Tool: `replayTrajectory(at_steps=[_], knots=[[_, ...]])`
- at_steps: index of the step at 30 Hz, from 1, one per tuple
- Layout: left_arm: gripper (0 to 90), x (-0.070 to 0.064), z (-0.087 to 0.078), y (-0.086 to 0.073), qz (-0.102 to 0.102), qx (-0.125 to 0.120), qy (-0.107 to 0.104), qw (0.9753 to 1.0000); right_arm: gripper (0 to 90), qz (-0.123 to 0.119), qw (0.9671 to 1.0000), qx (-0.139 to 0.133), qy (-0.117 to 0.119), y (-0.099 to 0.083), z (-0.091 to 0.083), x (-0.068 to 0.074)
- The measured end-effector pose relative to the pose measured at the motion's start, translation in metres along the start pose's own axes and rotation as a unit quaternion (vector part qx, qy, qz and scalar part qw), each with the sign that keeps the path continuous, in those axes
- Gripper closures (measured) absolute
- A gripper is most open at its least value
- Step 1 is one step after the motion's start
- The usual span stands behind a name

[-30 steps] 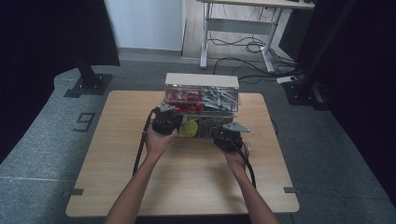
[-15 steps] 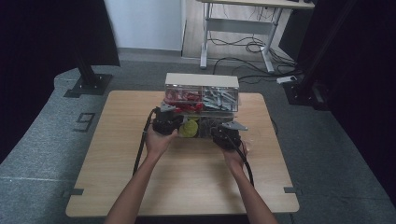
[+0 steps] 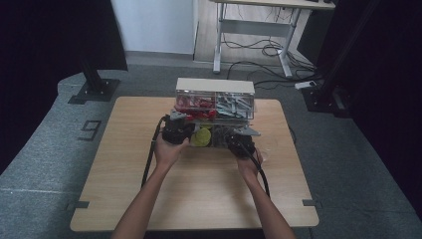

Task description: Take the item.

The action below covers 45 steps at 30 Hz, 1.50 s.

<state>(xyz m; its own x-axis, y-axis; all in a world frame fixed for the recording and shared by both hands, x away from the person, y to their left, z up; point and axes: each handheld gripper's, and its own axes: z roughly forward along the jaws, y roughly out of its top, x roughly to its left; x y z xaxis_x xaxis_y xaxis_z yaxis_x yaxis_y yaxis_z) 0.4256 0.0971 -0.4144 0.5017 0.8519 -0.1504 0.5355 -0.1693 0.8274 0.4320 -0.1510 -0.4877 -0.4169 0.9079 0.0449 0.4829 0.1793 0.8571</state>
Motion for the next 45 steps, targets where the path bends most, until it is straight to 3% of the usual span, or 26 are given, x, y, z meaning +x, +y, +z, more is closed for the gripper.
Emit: replayTrajectory(at_steps=[4, 16, 29, 45], knots=[[89.4, 0.000, -0.001, 0.000, 0.001, -0.001, 0.000, 1.0000, 88.8, 0.003, 0.9999, -0.005, 0.010, 0.000, -0.002, -0.002], [89.3, 0.003, -0.001, -0.002, -0.003, -0.004, 0.000, 1.0000, 89.1, -0.010, 0.9994, -0.030, 0.016, 0.008, -0.024, -0.002], [89.3, 0.006, -0.003, -0.002, -0.015, -0.005, -0.014, 0.9998, 89.1, -0.008, 0.9988, -0.045, 0.019, 0.010, -0.039, -0.006], [89.2, 0.007, -0.003, -0.001, -0.016, -0.003, -0.015, 0.9997, 89.2, -0.008, 0.9973, -0.070, 0.019, 0.013, -0.063, -0.014]])
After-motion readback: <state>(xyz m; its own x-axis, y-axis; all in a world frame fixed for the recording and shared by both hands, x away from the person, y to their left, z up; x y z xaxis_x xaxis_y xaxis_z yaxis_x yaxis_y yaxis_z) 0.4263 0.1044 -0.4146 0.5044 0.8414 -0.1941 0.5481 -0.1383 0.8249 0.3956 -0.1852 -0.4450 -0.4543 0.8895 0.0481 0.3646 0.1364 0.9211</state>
